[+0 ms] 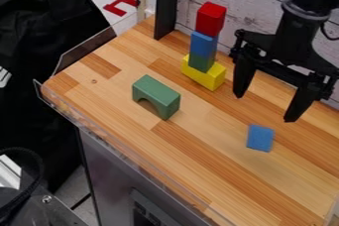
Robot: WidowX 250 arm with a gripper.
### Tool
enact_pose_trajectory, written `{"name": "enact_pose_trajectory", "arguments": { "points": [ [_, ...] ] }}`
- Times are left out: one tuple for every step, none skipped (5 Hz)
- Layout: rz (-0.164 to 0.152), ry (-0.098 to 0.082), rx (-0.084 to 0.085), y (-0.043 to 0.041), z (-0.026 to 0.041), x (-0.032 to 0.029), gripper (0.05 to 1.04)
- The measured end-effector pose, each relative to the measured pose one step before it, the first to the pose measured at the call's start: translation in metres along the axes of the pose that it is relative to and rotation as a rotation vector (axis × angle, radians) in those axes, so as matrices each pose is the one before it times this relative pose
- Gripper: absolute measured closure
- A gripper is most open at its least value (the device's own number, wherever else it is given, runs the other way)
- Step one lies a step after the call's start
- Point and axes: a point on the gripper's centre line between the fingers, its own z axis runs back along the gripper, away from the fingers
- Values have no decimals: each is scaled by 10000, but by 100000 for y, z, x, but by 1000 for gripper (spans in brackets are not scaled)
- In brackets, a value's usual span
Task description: Put the blue triangle on top of the red cube
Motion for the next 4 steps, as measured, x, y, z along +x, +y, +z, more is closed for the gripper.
{"name": "enact_pose_trajectory", "arguments": {
  "points": [
    [-2,346,166,145,-1044,-313,85],
    [138,159,92,-539,-597,-27,85],
    [167,28,76,-311,-108,-134,85],
    [448,-58,-327,-712,-765,440,85]
  ]
}}
